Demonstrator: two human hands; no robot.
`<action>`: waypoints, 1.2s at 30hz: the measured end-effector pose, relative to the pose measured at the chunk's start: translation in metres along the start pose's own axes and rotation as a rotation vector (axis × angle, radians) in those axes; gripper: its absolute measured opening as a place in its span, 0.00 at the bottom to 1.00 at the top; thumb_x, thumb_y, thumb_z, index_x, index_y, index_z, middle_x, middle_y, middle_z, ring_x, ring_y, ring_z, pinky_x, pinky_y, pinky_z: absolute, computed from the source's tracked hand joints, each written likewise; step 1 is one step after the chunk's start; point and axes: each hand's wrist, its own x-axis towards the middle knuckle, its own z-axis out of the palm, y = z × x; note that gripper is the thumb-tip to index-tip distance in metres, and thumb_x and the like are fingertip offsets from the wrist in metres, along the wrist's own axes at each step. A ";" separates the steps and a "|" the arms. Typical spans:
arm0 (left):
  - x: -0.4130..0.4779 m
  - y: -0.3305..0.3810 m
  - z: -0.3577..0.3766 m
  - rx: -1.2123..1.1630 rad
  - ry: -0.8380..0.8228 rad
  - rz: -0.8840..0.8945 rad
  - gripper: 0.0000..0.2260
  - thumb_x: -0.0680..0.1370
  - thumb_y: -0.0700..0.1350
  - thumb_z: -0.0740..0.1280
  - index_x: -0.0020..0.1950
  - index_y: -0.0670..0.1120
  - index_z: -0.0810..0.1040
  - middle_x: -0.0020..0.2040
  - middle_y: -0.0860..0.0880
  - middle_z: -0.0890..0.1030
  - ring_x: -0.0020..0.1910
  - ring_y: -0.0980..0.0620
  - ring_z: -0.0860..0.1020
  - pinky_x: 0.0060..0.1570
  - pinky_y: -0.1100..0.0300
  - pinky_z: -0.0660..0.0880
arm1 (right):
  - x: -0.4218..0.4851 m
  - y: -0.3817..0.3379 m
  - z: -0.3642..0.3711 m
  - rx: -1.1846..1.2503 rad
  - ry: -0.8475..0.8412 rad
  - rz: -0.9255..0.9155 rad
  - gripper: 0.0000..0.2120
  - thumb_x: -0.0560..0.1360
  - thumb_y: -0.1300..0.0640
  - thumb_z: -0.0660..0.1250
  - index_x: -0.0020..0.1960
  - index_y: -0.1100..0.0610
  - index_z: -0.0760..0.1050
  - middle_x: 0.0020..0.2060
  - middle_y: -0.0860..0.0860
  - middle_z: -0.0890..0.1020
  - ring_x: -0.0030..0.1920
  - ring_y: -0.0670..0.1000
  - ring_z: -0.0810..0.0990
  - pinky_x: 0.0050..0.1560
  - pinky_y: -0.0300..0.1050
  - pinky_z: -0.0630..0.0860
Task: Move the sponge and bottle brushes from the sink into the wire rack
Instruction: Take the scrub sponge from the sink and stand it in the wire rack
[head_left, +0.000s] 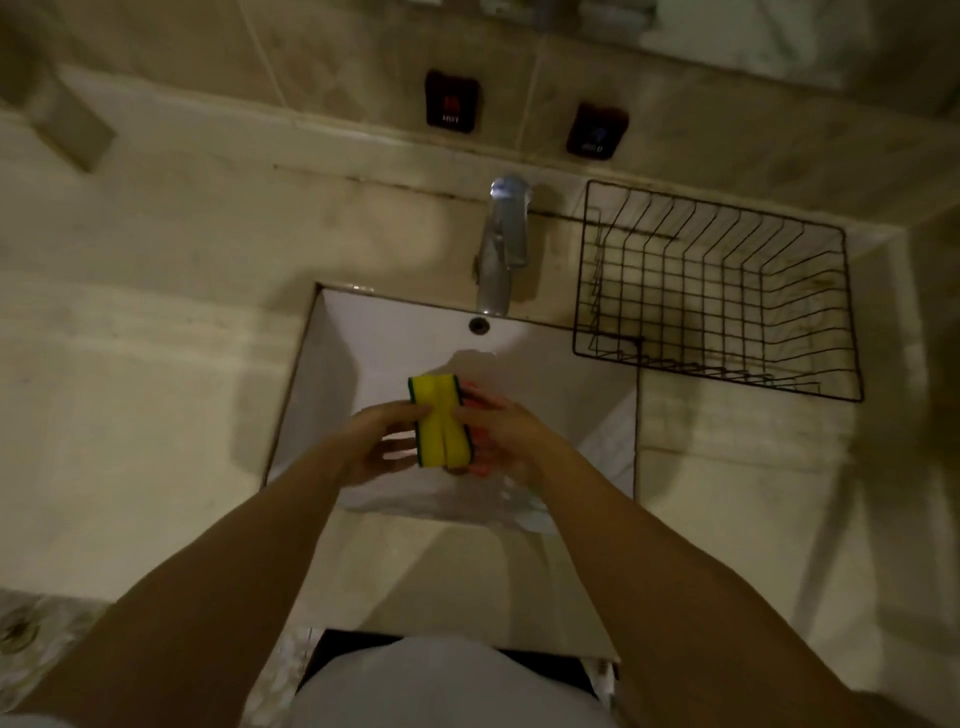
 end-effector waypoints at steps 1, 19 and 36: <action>-0.004 0.010 0.005 0.013 -0.039 0.015 0.25 0.58 0.53 0.80 0.53 0.49 0.82 0.52 0.47 0.85 0.48 0.48 0.84 0.41 0.55 0.80 | -0.008 -0.006 -0.005 0.029 -0.018 -0.028 0.22 0.75 0.61 0.68 0.68 0.56 0.72 0.63 0.61 0.79 0.61 0.63 0.79 0.63 0.63 0.75; -0.013 0.104 0.189 0.243 -0.265 0.321 0.32 0.63 0.60 0.77 0.64 0.50 0.75 0.58 0.46 0.83 0.56 0.45 0.81 0.54 0.49 0.79 | -0.092 -0.103 -0.174 0.094 0.207 -0.365 0.28 0.67 0.51 0.76 0.64 0.52 0.74 0.57 0.57 0.84 0.55 0.60 0.84 0.58 0.64 0.78; 0.055 0.145 0.324 0.724 0.463 0.673 0.33 0.69 0.58 0.73 0.67 0.43 0.65 0.58 0.43 0.77 0.53 0.46 0.78 0.46 0.53 0.80 | -0.047 -0.119 -0.271 0.205 0.320 -0.351 0.22 0.67 0.50 0.76 0.59 0.52 0.77 0.52 0.56 0.85 0.50 0.60 0.84 0.41 0.52 0.82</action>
